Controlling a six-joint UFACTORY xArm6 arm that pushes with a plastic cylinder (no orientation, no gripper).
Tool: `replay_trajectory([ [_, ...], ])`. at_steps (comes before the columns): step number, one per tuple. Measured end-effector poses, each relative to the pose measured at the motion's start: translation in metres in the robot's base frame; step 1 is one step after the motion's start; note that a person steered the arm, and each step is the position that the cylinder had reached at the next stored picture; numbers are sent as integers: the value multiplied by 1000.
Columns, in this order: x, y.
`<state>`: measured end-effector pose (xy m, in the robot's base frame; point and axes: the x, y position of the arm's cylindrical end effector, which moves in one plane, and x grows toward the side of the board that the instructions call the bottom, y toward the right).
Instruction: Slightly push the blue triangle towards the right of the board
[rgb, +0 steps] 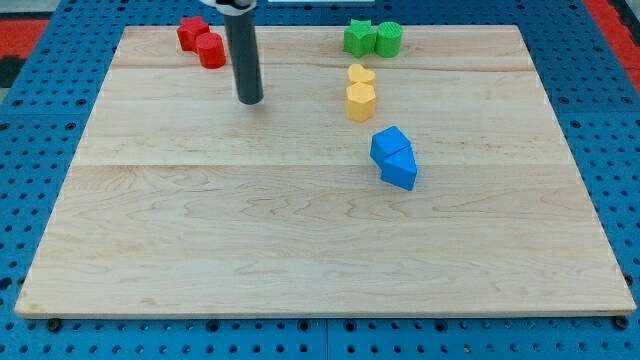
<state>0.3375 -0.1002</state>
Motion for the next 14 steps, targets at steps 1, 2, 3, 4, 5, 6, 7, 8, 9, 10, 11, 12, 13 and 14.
replay_trajectory([
  [1,7,-14],
  [2,7,-15],
  [3,7,-15],
  [4,5,-20],
  [5,-6,-41],
  [6,-27,-72],
  [7,-31,-89],
  [8,-9,-81],
  [9,-1,-80],
  [10,0,-80],
  [11,4,-74],
  [12,43,-28],
  [13,102,14],
  [14,104,110],
])
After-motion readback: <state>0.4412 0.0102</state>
